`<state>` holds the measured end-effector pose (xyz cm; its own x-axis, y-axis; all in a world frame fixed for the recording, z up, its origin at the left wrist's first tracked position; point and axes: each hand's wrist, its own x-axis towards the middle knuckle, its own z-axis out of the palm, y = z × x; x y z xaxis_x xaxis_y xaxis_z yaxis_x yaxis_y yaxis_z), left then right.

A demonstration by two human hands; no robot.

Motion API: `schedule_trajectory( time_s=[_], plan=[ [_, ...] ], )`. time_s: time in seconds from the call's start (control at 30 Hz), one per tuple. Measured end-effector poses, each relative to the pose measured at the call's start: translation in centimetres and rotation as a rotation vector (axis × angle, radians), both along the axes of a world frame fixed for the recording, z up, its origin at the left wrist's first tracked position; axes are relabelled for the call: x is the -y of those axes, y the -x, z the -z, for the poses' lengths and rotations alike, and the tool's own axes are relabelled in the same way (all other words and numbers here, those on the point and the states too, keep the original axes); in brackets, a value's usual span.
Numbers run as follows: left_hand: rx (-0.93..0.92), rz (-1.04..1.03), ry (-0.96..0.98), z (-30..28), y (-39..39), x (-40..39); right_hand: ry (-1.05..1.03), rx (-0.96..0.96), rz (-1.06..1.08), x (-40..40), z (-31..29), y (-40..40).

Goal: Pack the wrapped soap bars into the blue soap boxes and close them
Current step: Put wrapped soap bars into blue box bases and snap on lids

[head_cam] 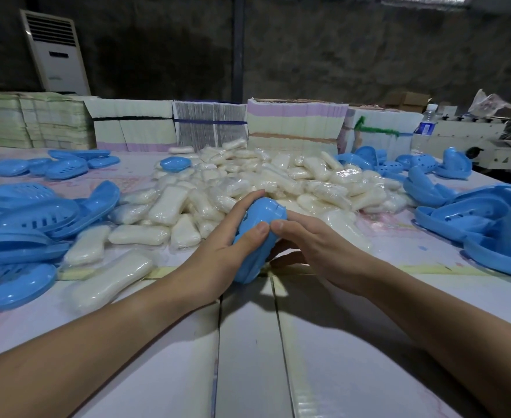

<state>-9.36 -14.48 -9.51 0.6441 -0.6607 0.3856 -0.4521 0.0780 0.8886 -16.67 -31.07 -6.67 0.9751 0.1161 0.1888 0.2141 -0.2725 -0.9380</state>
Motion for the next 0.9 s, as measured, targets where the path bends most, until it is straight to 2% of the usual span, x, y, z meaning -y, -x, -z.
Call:
schedule_trajectory(
  time_s=[0.4,0.6,0.8,0.9],
  plan=[
    [0.001,-0.026,-0.01,-0.2,0.2,0.1,0.017,0.01,0.025,0.1,0.7,-0.2],
    [-0.003,-0.027,-0.03,-0.1,0.2,0.1,-0.164,-0.082,-0.031,0.4,1.0,-0.5],
    [-0.021,-0.029,0.037,-0.9,0.4,0.2,-0.29,-0.05,-0.05,0.2,0.4,-0.4],
    [0.01,-0.031,-0.038,-0.9,0.4,-0.1,-0.306,-0.062,-0.041,0.2,0.3,-0.4]
  ],
)
